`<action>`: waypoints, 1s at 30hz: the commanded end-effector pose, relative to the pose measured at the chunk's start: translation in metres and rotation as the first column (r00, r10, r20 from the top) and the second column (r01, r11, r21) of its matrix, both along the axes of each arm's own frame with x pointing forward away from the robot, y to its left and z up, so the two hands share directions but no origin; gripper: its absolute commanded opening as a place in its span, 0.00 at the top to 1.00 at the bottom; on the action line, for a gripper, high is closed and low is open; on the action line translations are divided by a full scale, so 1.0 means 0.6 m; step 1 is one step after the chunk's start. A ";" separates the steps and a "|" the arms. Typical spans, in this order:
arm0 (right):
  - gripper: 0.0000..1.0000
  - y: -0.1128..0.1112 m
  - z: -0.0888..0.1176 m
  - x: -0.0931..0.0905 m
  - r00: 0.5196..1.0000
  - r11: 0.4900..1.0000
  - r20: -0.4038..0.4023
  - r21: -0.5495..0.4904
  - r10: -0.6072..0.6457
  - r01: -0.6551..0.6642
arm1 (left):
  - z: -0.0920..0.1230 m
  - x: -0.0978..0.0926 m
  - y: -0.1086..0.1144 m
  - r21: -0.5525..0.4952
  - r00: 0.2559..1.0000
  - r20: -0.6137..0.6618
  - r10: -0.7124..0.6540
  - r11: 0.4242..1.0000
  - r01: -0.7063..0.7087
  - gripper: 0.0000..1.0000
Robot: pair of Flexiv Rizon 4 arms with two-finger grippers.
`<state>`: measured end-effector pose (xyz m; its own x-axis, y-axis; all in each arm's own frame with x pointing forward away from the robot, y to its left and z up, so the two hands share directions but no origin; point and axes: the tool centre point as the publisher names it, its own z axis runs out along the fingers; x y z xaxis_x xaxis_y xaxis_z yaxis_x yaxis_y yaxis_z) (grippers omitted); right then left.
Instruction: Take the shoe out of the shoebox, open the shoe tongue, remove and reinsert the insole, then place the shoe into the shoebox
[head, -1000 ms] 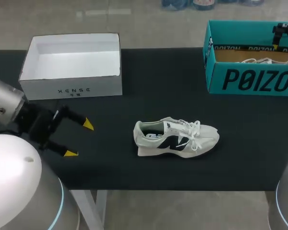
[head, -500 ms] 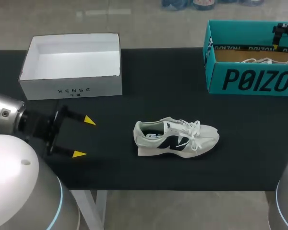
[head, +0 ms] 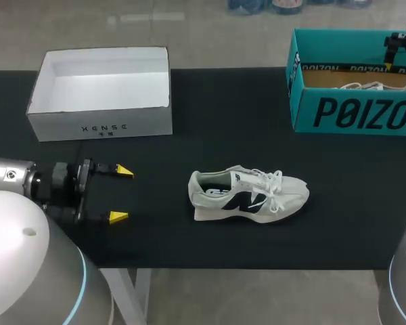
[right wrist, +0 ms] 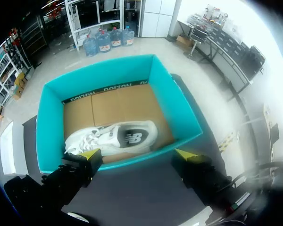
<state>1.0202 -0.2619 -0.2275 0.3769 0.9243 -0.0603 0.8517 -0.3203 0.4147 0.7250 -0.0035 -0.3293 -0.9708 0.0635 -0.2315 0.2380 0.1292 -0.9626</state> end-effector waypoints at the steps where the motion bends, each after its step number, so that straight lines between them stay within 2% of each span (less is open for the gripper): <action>1: 0.00 0.000 -0.001 -0.001 1.000 1.000 0.002 0.000 0.000 0.000 | -0.038 0.013 -0.032 -0.028 0.997 -0.075 0.014 0.999 -0.017 0.00; 14: 0.00 0.000 -0.001 -0.001 1.000 1.000 0.002 0.000 0.000 0.000 | -0.070 0.044 -0.094 0.011 0.994 -0.104 -0.035 0.999 0.037 0.00; 30: 0.00 0.000 -0.001 -0.001 1.000 1.000 0.002 0.000 0.000 0.000 | -0.128 0.091 -0.160 0.071 0.991 -0.126 -0.045 0.996 0.054 0.00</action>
